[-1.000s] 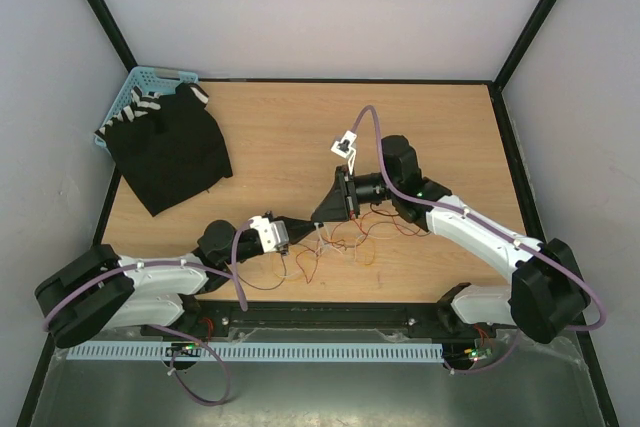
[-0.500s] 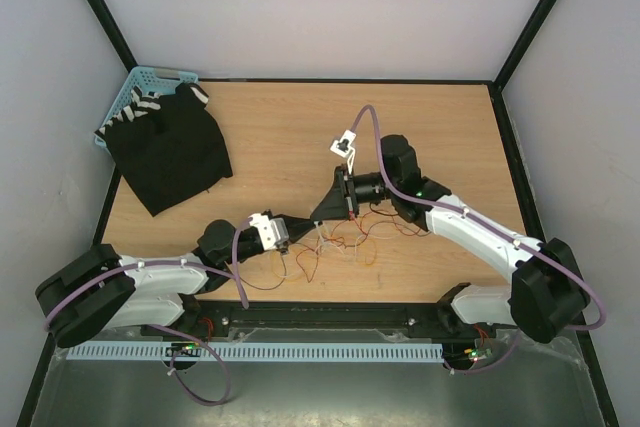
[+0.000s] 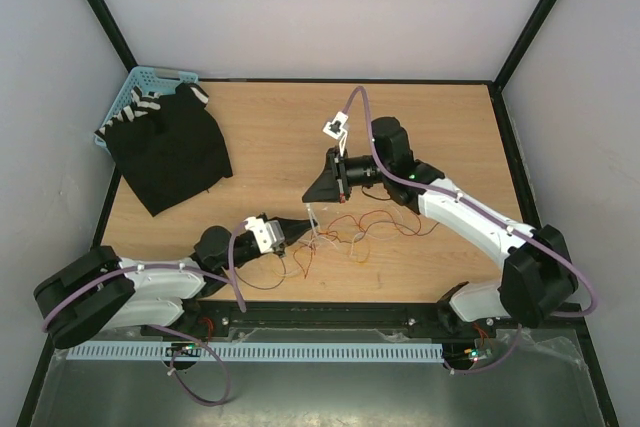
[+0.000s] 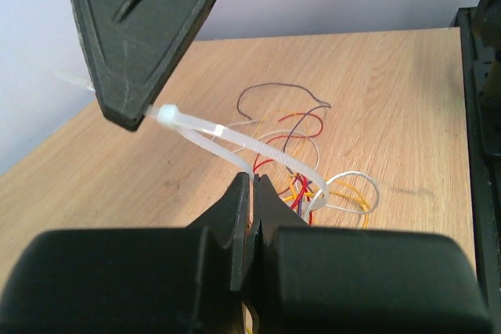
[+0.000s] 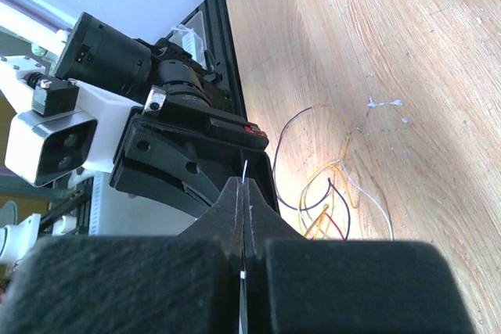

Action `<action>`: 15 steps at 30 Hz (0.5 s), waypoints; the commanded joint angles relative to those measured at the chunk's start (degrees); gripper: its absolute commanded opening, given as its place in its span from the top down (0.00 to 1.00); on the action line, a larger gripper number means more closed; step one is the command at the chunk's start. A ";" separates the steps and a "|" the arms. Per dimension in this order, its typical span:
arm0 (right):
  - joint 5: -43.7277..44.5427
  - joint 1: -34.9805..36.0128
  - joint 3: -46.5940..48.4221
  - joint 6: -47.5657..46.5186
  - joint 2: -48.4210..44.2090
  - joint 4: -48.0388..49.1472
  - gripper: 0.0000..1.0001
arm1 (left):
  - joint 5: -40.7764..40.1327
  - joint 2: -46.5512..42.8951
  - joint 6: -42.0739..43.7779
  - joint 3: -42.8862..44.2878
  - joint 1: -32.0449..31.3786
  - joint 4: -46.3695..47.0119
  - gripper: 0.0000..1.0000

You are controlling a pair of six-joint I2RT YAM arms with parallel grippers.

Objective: Zip-tie the wires
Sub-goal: Tie the cable at the center of the board.

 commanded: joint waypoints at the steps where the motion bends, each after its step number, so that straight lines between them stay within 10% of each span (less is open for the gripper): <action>1: 0.16 -0.34 2.26 0.20 -0.03 2.53 1.00 | -1.75 -0.01 -0.60 -2.16 -0.97 -0.65 1.00; 8: -5.44 -0.35 -2.46 4.05 -1.81 7.07 1.00 | -3.82 -2.29 0.99 -1.41 -0.38 -0.63 0.97; 15: -9.78 -0.30 -5.99 5.12 -4.37 8.06 1.00 | -3.17 -6.06 2.79 -1.34 -0.26 -0.77 0.62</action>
